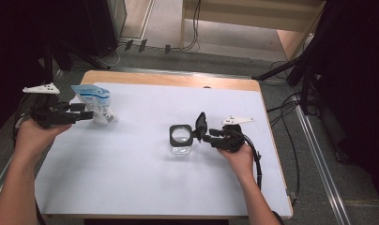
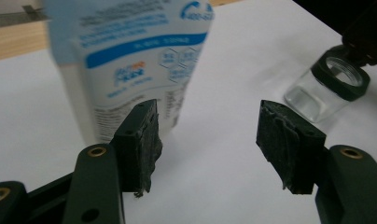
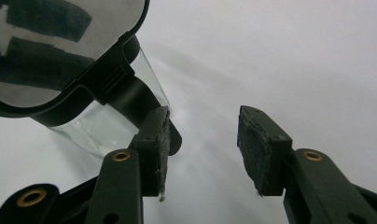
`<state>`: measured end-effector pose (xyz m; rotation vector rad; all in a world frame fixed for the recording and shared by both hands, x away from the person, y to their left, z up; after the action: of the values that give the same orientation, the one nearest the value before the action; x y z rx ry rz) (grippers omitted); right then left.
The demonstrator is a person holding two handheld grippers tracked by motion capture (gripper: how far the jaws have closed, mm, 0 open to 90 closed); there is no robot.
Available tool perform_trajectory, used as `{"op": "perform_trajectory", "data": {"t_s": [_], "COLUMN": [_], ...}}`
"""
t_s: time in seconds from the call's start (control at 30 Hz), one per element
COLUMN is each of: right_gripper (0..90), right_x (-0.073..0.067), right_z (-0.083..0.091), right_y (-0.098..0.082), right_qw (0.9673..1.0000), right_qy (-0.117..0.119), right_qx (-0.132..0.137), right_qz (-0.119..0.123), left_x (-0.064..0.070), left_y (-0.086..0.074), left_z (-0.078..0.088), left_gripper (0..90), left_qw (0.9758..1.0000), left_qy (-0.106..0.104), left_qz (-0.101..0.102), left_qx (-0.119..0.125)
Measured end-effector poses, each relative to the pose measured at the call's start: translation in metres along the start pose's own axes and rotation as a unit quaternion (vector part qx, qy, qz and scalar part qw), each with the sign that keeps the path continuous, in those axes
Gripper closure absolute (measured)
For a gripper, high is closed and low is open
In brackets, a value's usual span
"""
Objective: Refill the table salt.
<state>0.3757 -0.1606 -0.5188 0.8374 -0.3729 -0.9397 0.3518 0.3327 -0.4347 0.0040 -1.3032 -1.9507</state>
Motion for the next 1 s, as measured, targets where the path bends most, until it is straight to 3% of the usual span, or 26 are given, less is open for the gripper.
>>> {"op": "perform_trajectory", "data": {"t_s": [0.27,0.43,0.7,0.87,1.0], "right_gripper": [55.3,55.3,55.3,55.1,54.6], "right_x": [0.0,0.0,-0.001,-0.001,0.0], "right_z": [-0.001,-0.002,-0.001,0.0,0.004], "right_y": [-0.001,-0.002,-0.003,-0.005,-0.007], "right_qw": [1.0,1.0,1.0,1.0,1.0], "right_qy": [0.002,0.0,-0.001,-0.001,-0.004], "right_qx": [-0.004,-0.005,-0.009,-0.008,-0.007], "right_qz": [-0.004,-0.002,0.001,0.001,-0.002], "left_x": [-0.029,-0.042,-0.052,-0.059,-0.058], "left_y": [0.004,0.01,0.022,0.024,0.023], "left_z": [0.009,0.008,-0.01,-0.02,-0.025], "left_gripper": [37.9,34.3,35.4,38.5,52.6], "left_qw": [0.9992,0.9995,0.9998,0.9995,0.9988], "left_qy": [0.029,0.026,-0.006,-0.013,-0.027], "left_qz": [0.027,0.02,0.001,-0.009,-0.023], "left_qx": [0.005,0.001,-0.016,-0.026,-0.034]}}
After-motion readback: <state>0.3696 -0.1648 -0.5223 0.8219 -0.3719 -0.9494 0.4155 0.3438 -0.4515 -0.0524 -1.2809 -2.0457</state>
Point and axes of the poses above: each handheld gripper's, and its own axes: z roughly backward along the jaws, y roughly out of its top, x roughly to its right, the point moved 4 cm from there along -z, roughly forward along the jaws, and after that the axes turned 15 degrees about -y, right-handed, at the moved point
